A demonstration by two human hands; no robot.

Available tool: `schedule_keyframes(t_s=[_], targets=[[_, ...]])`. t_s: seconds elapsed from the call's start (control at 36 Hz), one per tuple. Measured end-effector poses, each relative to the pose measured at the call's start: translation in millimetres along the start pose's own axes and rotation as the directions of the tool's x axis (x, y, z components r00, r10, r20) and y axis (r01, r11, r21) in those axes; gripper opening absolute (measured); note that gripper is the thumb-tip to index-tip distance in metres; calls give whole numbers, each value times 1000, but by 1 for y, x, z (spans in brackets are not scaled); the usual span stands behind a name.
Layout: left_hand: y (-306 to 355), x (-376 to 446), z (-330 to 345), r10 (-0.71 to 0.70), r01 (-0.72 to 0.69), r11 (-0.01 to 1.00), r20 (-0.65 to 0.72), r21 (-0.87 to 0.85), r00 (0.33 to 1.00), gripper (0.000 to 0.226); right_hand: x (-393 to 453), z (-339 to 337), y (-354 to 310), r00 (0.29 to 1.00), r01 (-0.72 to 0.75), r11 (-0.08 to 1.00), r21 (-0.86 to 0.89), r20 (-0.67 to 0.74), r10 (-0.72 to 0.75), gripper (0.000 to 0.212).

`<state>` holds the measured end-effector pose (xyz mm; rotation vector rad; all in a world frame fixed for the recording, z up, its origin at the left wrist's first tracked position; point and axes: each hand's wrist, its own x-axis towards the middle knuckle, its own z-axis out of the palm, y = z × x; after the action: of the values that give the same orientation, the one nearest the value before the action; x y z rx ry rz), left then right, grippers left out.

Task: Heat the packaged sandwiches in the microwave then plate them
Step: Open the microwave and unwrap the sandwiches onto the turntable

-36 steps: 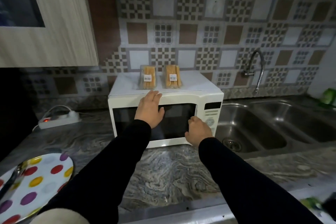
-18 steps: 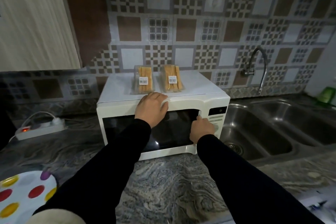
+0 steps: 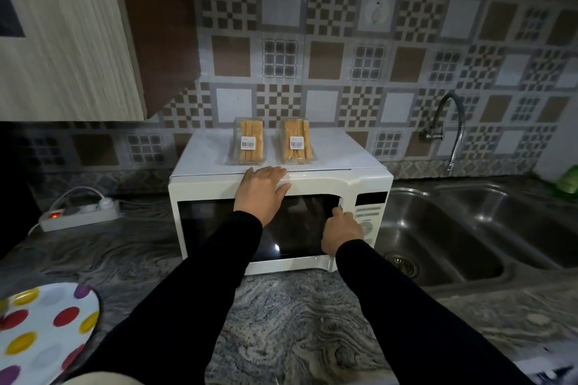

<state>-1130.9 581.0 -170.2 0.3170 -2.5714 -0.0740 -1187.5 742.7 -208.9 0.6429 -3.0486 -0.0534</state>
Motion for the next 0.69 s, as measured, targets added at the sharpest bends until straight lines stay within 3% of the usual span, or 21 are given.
schedule_keyframes(t_s=[0.22, 0.36, 0.44, 0.56, 0.64, 0.69], targets=[[8, -16, -9, -8, 8, 1000, 33, -20, 999, 41, -28, 5, -2, 999, -8, 996, -92, 31, 11, 41], [11, -27, -13, -36, 39, 998, 48, -57, 998, 38, -56, -17, 8, 990, 128, 991, -42, 67, -125, 43], [18, -36, -17, -65, 69, 995, 54, -79, 996, 41, -78, -33, 8, 962, 246, 967, 58, -139, -236, 32], [28, -54, -25, -117, 122, 984, 51, -127, 992, 41, -105, -48, 7, 754, 406, 913, 21, -572, -322, 16], [29, -66, -30, -149, 155, 973, 49, -169, 988, 42, -113, -51, 6, 674, 396, 918, 9, -682, -284, 20], [29, -80, -35, -147, 150, 964, 31, -217, 989, 42, -124, -54, 7, 709, 368, 929, 30, -656, -259, 27]])
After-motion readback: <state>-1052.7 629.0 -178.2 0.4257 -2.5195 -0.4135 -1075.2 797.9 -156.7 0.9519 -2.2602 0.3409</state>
